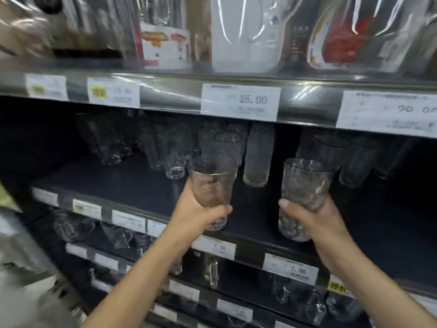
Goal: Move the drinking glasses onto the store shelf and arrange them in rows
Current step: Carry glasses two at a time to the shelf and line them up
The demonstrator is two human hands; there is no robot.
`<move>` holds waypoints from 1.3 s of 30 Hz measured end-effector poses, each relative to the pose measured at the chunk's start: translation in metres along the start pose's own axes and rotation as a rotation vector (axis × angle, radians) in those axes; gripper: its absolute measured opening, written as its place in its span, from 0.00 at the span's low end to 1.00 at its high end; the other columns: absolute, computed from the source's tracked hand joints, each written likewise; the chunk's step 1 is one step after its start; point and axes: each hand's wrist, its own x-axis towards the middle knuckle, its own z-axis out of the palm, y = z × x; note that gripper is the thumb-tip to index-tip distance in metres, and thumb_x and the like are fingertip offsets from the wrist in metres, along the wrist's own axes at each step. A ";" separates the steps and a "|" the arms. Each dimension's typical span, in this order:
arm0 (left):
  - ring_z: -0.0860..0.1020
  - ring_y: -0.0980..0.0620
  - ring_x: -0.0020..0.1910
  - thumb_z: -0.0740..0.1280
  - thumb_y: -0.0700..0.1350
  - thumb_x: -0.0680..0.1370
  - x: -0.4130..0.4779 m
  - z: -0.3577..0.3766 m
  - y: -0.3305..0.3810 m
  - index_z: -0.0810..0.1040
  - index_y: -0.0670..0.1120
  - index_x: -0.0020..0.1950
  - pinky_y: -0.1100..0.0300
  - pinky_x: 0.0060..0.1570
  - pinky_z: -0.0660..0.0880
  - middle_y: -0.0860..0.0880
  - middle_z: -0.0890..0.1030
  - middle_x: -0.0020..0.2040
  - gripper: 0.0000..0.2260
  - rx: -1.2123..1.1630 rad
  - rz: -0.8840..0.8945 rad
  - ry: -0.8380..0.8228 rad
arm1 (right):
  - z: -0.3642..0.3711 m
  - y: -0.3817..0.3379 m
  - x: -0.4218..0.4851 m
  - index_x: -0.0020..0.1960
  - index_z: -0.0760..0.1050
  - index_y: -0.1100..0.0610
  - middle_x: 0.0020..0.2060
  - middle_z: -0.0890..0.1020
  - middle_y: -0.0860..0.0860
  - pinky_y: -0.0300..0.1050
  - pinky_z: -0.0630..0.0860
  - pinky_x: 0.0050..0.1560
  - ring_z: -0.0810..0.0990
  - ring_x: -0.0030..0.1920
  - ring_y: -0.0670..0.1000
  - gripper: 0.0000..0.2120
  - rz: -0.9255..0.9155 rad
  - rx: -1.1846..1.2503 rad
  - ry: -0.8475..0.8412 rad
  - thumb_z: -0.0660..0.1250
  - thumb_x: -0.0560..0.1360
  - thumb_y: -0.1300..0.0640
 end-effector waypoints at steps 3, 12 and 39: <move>0.83 0.52 0.52 0.78 0.42 0.62 -0.010 -0.043 0.000 0.73 0.48 0.62 0.57 0.51 0.77 0.50 0.85 0.51 0.30 0.008 0.009 0.053 | 0.044 -0.008 -0.005 0.59 0.76 0.52 0.47 0.84 0.47 0.44 0.77 0.48 0.84 0.49 0.48 0.22 -0.040 -0.004 -0.048 0.78 0.68 0.54; 0.82 0.62 0.50 0.79 0.40 0.68 0.004 -0.162 0.002 0.71 0.56 0.61 0.68 0.47 0.76 0.55 0.83 0.54 0.28 0.064 0.000 0.091 | 0.175 -0.015 -0.004 0.62 0.73 0.52 0.49 0.85 0.43 0.37 0.76 0.49 0.83 0.51 0.43 0.24 -0.045 0.001 -0.052 0.77 0.70 0.59; 0.83 0.48 0.50 0.79 0.45 0.69 0.143 -0.303 -0.059 0.78 0.45 0.57 0.52 0.55 0.78 0.47 0.85 0.48 0.19 0.133 -0.067 -0.159 | 0.279 0.016 0.059 0.61 0.71 0.48 0.53 0.82 0.45 0.39 0.76 0.50 0.81 0.53 0.44 0.25 0.115 -0.132 0.330 0.79 0.69 0.58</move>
